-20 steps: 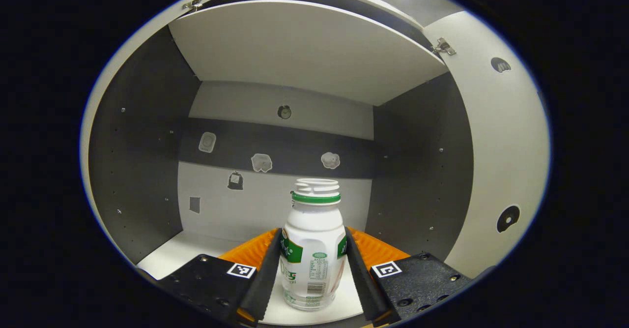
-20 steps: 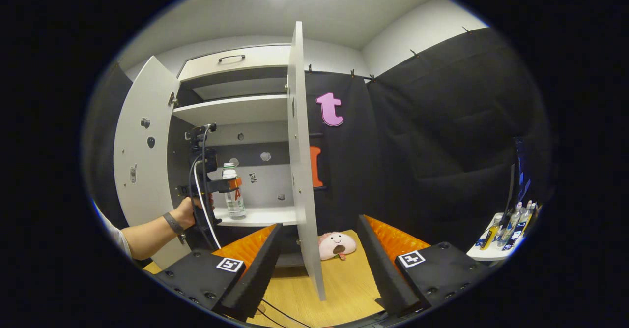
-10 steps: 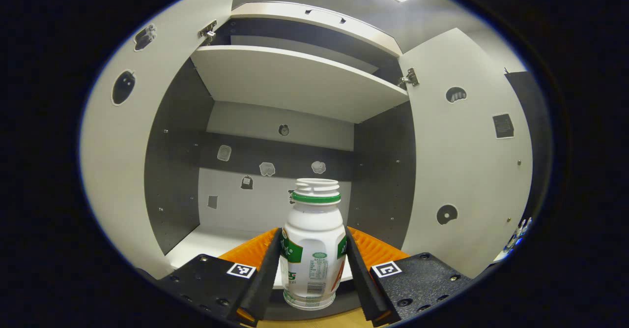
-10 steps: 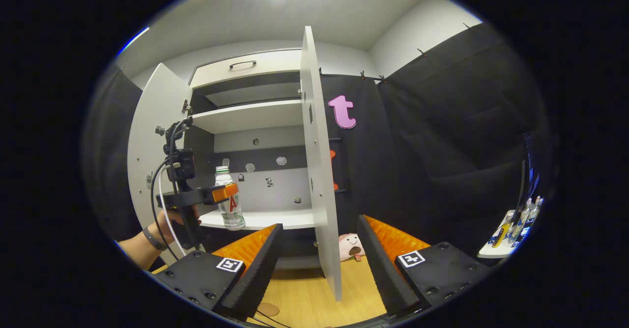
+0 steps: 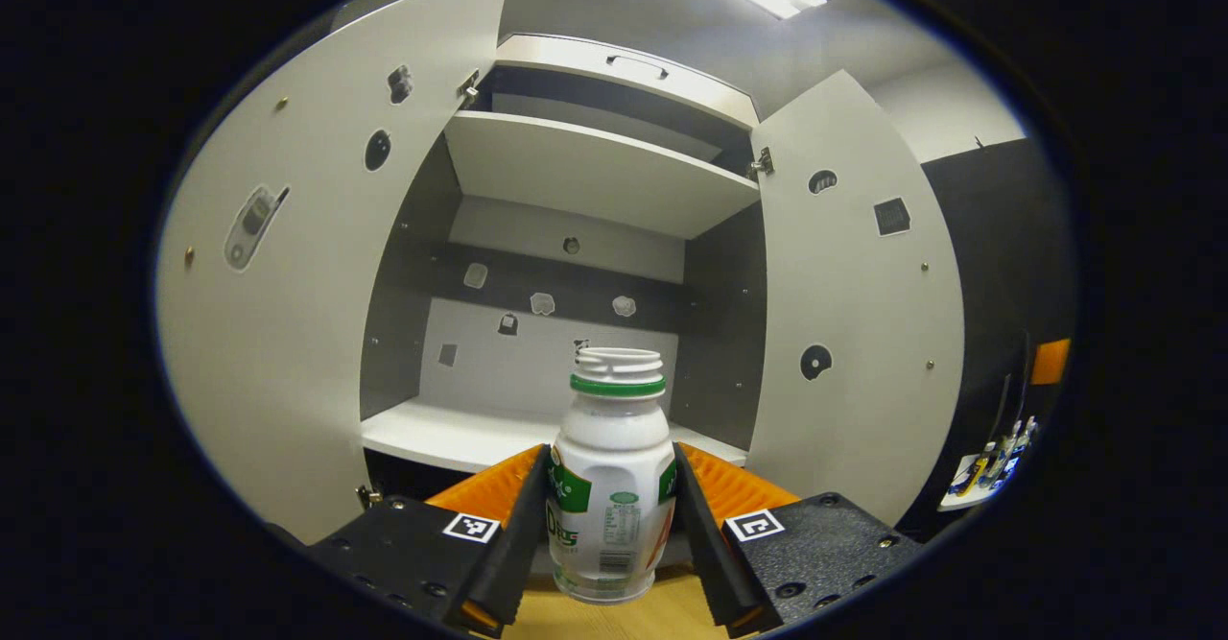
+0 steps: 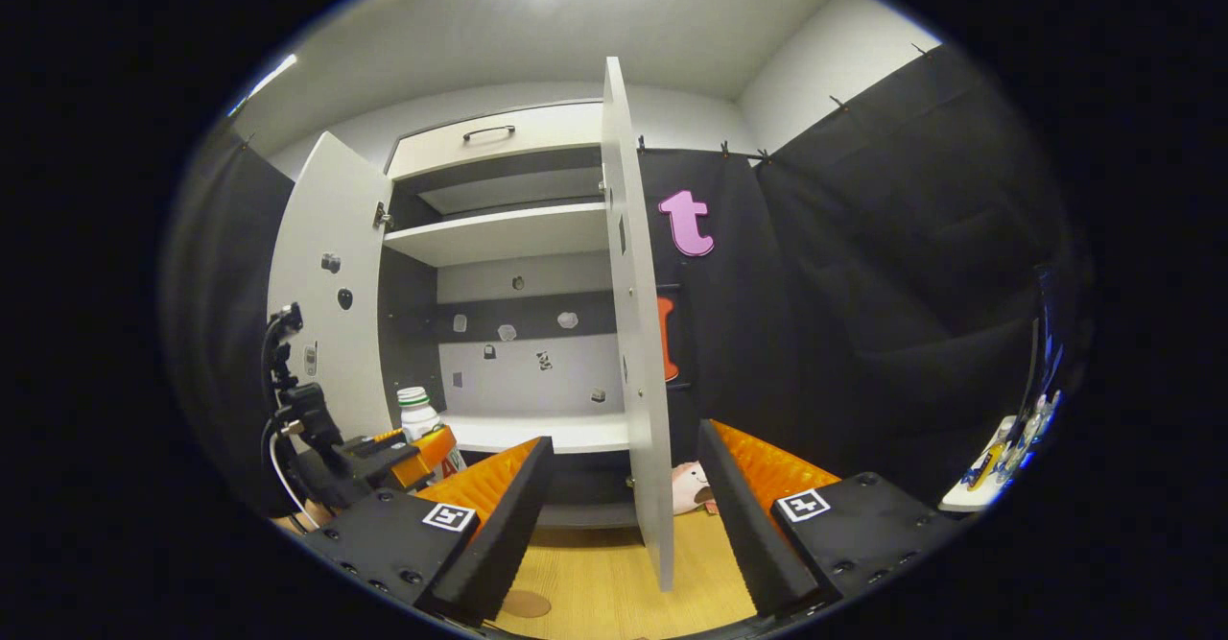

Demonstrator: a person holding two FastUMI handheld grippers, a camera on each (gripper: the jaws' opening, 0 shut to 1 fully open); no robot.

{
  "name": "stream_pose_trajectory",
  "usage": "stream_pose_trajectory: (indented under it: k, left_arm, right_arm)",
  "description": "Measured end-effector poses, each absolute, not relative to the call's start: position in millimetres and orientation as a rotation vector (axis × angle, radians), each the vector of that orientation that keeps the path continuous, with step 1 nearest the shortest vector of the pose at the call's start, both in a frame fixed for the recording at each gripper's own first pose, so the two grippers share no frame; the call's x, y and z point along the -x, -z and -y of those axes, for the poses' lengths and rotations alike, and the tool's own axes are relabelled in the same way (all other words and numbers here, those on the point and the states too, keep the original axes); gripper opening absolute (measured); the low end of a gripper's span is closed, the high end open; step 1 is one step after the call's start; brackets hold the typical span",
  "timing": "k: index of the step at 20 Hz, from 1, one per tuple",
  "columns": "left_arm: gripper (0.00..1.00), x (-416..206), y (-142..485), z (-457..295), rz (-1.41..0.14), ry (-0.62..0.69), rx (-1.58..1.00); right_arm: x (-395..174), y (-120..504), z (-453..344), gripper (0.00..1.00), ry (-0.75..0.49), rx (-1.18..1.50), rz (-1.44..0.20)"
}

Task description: Grasp the bottle in the cabinet with the left hand and place it on the coaster, then close the right door with the right hand and the left door with the left hand.

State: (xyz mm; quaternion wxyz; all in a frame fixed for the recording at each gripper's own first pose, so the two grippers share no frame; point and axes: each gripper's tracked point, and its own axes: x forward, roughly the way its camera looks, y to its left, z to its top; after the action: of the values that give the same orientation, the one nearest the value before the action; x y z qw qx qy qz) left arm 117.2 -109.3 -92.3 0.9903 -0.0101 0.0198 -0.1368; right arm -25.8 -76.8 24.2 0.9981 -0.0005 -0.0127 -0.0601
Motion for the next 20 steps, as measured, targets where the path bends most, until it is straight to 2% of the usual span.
stream_pose_trajectory:
  k: [1,2,3,6,13,14,15,20]
  left_arm:
    - [0.72,-109,104,107,-0.039,0.262,0.008]
    - [0.72,-101,118,106,-0.035,0.242,-0.021]
    - [0.73,-94,131,104,-0.03,0.228,-0.049]
    - [0.71,-69,180,112,-0.04,0.233,-0.079]
    - [0.71,-33,273,118,-0.129,0.272,-0.096]
    - [0.72,-29,281,116,-0.132,0.275,-0.081]
    - [0.72,-27,288,115,-0.137,0.274,-0.06]
    - [0.72,-19,315,103,-0.156,0.235,-0.13]
  right_arm:
    - [26,-27,79,0.98,0.123,0.009,0.025]
    - [27,-34,82,0.89,0.13,0.024,0.036]
    - [29,-40,84,0.98,0.14,0.047,0.058]
    - [32,-61,84,0.98,0.145,0.129,0.135]
    - [36,-52,69,0.98,0.12,0.153,0.082]
    - [37,-51,70,0.89,0.121,0.15,0.073]
    - [37,-50,70,0.96,0.122,0.144,0.067]
    - [39,-45,67,0.96,0.123,0.13,0.047]
